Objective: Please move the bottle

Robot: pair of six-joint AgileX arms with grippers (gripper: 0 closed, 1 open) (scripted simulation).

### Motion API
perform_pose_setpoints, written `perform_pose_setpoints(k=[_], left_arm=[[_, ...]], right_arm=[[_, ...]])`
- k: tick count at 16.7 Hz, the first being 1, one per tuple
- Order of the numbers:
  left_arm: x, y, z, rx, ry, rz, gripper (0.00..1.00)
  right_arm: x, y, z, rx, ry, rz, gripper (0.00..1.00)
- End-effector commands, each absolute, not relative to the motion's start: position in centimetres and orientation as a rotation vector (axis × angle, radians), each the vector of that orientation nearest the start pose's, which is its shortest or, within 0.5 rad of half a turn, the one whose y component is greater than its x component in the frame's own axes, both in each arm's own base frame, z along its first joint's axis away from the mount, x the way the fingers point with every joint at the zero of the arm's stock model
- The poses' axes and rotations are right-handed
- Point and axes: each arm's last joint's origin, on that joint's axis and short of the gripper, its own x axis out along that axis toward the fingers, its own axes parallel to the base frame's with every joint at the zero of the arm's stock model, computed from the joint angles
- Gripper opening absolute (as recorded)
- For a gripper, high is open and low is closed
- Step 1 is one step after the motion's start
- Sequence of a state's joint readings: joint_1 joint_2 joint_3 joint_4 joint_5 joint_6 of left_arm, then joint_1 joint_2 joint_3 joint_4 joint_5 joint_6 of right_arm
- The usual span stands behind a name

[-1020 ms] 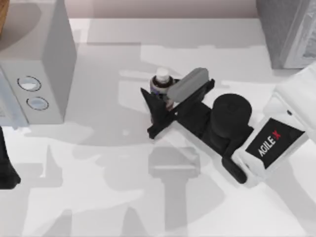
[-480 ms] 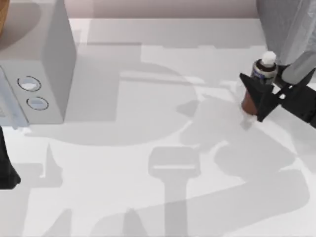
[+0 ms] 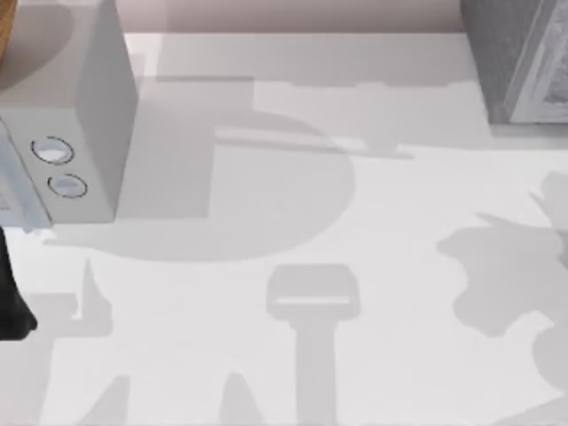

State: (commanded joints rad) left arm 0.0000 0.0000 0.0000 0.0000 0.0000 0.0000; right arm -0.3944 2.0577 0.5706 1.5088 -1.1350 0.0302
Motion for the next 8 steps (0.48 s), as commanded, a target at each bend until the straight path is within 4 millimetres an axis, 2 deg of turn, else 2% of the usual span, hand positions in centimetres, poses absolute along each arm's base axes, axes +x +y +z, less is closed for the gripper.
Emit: perform_pose_setpoints(k=[4,8], left_arm=[[10.6,-0.1,16.0,0.0,0.0,0.0,1.0],[10.6,-0.1,16.0,0.0,0.0,0.0,1.0]], right_arm=[[29.4,-9.4,9.6,0.002,0.005,0.764,0.0],[30.5,-8.6,9.0,-0.006,-0.004,0.768,0.0]])
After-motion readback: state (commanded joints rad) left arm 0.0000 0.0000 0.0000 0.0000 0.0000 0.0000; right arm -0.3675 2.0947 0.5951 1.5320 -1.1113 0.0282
